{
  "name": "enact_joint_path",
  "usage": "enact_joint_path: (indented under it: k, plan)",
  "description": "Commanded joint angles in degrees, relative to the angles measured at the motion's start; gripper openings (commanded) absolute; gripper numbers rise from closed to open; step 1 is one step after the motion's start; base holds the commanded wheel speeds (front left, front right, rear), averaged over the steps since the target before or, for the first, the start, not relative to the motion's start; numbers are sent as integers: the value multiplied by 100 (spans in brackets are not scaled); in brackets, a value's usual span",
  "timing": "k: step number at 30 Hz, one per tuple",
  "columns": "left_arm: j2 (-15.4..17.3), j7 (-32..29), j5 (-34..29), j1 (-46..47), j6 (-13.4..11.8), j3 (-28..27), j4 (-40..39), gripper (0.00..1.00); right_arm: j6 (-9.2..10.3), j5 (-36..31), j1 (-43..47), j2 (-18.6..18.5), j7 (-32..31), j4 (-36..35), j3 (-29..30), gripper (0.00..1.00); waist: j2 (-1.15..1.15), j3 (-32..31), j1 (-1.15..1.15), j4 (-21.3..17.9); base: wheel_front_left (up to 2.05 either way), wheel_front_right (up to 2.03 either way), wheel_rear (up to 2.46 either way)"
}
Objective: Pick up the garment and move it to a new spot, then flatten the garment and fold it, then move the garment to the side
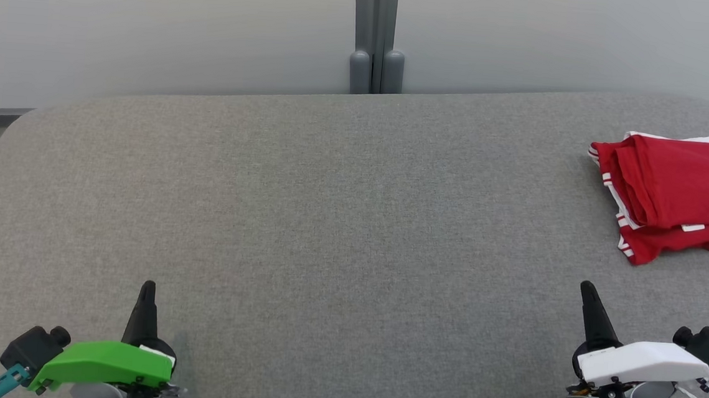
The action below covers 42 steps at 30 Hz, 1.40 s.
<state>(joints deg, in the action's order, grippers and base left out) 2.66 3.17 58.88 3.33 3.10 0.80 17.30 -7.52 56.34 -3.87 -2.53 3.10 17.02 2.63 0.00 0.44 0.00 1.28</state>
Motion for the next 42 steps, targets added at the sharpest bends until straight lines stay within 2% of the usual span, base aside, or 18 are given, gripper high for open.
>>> enact_joint_path:
  k: [1,42]
  plan:
    - [19,-41,181,173,64,-56,-74,0,2,183,-138,-27,-42,-90,31,0,0,-1,0,-2,0,0,0]
    - [30,-640,2204,282,310,-501,-242,0,1,2362,-226,-41,-636,-237,268,0,0,-15,0,-73,0,0,0]
